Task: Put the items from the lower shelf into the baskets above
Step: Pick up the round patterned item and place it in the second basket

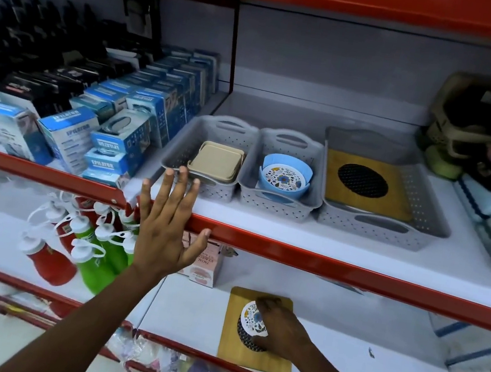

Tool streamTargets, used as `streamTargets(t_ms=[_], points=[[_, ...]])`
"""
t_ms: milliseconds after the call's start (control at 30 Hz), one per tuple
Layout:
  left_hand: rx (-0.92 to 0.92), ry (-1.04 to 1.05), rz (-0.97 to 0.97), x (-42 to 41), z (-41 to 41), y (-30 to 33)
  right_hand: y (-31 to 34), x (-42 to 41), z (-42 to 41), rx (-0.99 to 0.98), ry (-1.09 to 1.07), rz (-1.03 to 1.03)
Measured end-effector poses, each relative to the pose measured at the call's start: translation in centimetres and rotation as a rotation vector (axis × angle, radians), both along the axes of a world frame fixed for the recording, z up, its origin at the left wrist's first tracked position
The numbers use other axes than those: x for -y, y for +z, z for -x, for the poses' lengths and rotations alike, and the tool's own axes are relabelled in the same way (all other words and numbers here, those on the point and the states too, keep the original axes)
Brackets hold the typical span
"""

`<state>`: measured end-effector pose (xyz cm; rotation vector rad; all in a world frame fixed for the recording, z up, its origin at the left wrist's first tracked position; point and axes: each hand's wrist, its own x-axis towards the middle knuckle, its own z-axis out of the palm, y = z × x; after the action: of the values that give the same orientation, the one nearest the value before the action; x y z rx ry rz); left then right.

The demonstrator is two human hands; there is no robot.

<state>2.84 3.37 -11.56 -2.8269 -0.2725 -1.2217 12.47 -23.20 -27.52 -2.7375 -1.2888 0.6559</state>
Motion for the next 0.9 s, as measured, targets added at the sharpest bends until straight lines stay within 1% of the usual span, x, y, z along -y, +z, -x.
streamTargets(t_ms=[67,167,400,467,567,700,800,900], points=[[-0.008,-0.006,0.008,0.0,0.1,0.1,1.1,0.2,0.1,-0.015,-0.026,-0.068],[-0.015,-0.010,0.015,0.0,0.2,0.2,4.3,0.7,0.8,0.023,-0.026,-0.257],[-0.018,-0.021,0.031,0.2,0.3,0.3,15.5,1.3,4.2,0.395,0.189,-0.757],[-0.025,-0.024,0.037,0.1,0.3,0.2,18.5,1.0,4.8,0.503,0.184,-0.844],[-0.035,-0.028,0.038,0.1,0.5,0.2,22.0,0.0,4.8,0.556,0.066,-0.912],[-0.037,-0.040,0.054,0.1,0.7,0.4,24.4,-1.5,4.0,0.477,-0.146,-0.946],[-0.041,-0.051,0.059,0.2,0.7,0.5,24.7,-2.3,3.2,0.390,-0.238,-0.937],[-0.037,-0.058,0.057,0.2,0.7,0.6,25.4,-2.6,2.6,0.395,-0.291,-0.926]])
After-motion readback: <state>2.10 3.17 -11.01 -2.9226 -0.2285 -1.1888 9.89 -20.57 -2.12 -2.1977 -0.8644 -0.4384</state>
